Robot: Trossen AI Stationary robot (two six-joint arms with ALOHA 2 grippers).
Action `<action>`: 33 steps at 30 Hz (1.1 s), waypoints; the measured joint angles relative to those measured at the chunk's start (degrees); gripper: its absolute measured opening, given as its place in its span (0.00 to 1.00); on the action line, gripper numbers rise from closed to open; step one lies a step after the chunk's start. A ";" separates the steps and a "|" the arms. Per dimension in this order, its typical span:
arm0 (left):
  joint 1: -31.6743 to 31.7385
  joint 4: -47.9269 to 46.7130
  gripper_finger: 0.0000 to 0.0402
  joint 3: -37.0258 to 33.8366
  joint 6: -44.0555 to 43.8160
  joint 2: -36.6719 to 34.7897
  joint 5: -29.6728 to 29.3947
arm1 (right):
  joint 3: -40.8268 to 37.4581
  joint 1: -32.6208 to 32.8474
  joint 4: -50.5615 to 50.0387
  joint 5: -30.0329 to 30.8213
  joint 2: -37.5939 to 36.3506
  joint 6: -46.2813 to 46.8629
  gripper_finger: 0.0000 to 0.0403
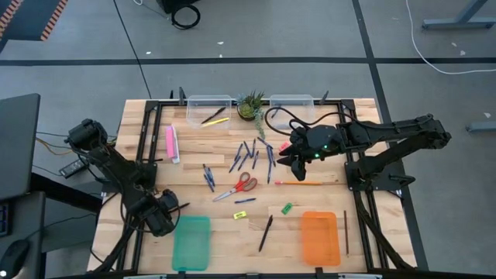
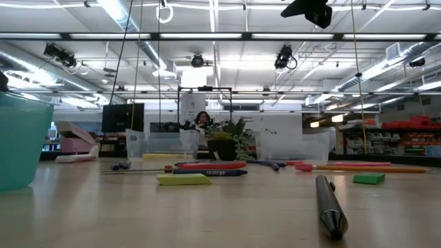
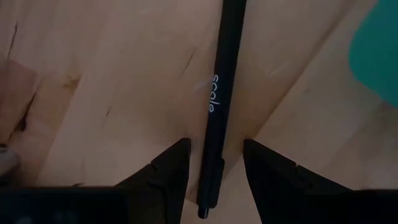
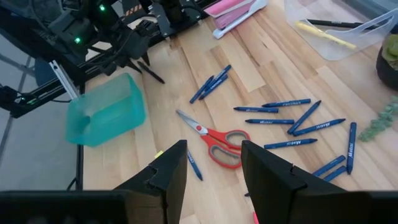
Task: Sort crayons/erasers/pens/pencils in bins
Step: Put the black pen into the left transparent bin
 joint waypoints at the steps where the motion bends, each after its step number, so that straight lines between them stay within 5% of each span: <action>1: -0.01 0.03 0.41 0.02 -0.01 0.00 0.01 | 0.00 0.01 0.00 0.00 0.00 0.02 0.39; 16: 0.01 -1.64 0.55 1.60 0.97 0.09 -0.05 | 0.00 -0.01 0.02 0.00 0.00 0.00 0.39; 33: 0.54 -0.69 0.58 0.27 0.56 3.10 2.34 | 0.00 0.01 0.02 -0.66 0.00 -1.05 0.39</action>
